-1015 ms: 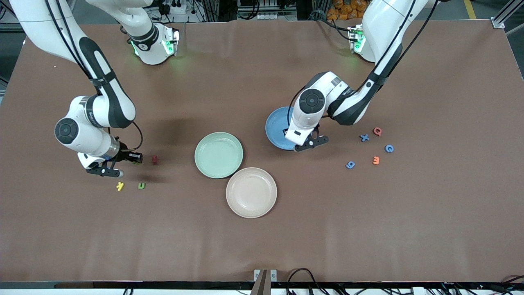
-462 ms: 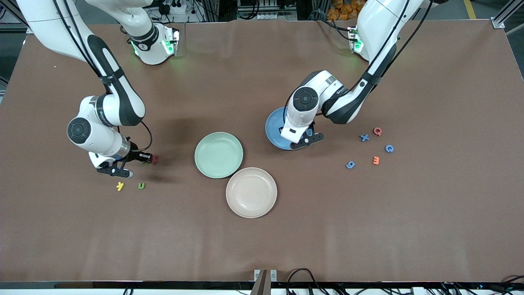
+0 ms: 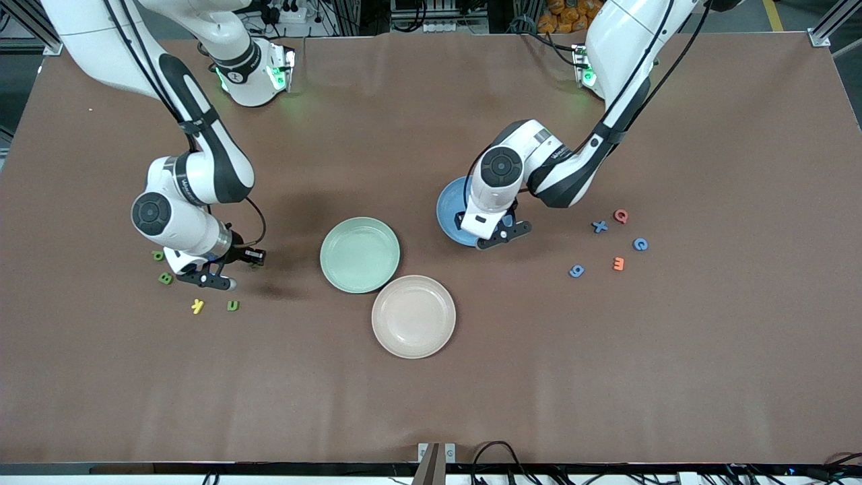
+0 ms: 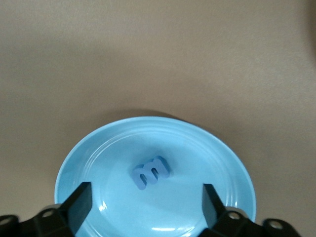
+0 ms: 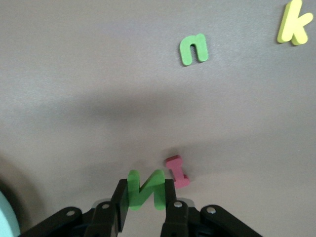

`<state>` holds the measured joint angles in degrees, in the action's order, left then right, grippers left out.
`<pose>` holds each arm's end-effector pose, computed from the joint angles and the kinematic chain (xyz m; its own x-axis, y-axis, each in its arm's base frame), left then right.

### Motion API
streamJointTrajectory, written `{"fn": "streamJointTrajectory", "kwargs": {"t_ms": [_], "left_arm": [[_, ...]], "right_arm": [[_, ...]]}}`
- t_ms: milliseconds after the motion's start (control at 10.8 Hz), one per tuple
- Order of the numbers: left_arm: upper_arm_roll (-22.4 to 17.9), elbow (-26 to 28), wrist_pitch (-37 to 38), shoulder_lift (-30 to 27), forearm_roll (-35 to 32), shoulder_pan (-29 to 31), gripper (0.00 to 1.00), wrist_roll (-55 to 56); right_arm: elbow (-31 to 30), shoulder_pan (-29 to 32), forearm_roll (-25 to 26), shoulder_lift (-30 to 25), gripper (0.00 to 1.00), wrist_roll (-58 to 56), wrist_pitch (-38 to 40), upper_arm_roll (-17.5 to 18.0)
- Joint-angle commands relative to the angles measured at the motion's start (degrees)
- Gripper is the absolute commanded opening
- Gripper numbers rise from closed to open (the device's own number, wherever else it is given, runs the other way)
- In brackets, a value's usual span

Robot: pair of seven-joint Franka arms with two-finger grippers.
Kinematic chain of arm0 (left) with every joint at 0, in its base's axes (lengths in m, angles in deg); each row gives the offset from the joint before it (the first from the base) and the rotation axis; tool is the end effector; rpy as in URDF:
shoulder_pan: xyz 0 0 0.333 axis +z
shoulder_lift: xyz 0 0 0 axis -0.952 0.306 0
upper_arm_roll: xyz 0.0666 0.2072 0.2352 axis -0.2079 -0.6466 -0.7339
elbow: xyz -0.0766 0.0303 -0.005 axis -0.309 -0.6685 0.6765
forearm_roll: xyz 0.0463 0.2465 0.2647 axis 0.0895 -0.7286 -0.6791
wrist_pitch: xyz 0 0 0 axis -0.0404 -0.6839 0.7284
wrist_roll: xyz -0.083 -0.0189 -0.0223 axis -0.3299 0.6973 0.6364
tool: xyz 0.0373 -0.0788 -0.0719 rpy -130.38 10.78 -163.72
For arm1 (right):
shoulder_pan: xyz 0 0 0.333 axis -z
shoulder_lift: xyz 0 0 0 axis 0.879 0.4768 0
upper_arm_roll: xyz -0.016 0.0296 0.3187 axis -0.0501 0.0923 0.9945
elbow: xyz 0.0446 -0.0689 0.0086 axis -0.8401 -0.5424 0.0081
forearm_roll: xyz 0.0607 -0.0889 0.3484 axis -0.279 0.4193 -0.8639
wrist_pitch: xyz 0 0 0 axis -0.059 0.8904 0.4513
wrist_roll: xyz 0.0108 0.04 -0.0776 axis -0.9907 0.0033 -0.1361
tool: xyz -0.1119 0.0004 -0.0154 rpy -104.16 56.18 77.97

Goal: Sort letters by color into matching plates
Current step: 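Release the m onto the blue plate while the right gripper lifts the N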

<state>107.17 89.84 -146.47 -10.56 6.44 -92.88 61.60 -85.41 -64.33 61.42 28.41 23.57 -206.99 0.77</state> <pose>0.4567 -0.4011 0.2390 0.9337 0.3378 -0.1188 0.3356 -0.9412 -0.0387 0.5489 0.0765 0.2412 0.9733 -0.2138 -0.0832 -0.2178 -0.9750 -0.0429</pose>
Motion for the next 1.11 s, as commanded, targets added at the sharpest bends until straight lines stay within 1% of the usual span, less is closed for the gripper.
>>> {"fn": "streamJointTrajectory", "kwargs": {"t_ms": [0, 277, 369, 462, 554, 923, 1015], "left_arm": [[-0.3, -1.5, 0.5, 0.3, -2.4, -0.5, 1.0, 1.4], [-0.4, -1.5, 0.6, -0.3, -2.4, 0.3, 1.0, -1.5], [-0.4, -1.5, 0.7, -0.7, -2.4, 0.4, 1.0, -2.3], [-0.5, -1.5, 0.8, -0.8, -2.4, 0.5, 0.96, -3.3], [-0.6, -1.5, 0.9, -1.2, -2.4, 1.1, 0.95, -4.5], [-0.7, -1.3, 1.6, -2.1, -2.4, 3.5, 0.96, -9.0], [-0.7, -1.2, 2.2, -2.2, -2.5, 4.6, 1.0, -10.8]], "right_arm": [[0.7, -1.9, -0.6, -0.5, 0.27, 2.9, 1.1, -0.1], [1.0, -3.6, -0.7, -0.4, 0.27, 5.3, 1.1, 0.0], [1.4, -4.4, -1.4, -0.4, 0.27, 6.1, 1.6, -0.1], [1.9, -4.9, -2.2, -0.4, 0.27, 6.2, 2.6, -0.1], [2.6, -5.5, -2.7, -0.4, 0.27, 6.4, 3.8, -0.1], [4.2, -8.4, -3.1, -0.3, 0.27, 9.8, 4.7, -0.1], [4.3, -8.8, -3.9, -0.2, 0.27, 10.0, 4.7, -0.1]]}}
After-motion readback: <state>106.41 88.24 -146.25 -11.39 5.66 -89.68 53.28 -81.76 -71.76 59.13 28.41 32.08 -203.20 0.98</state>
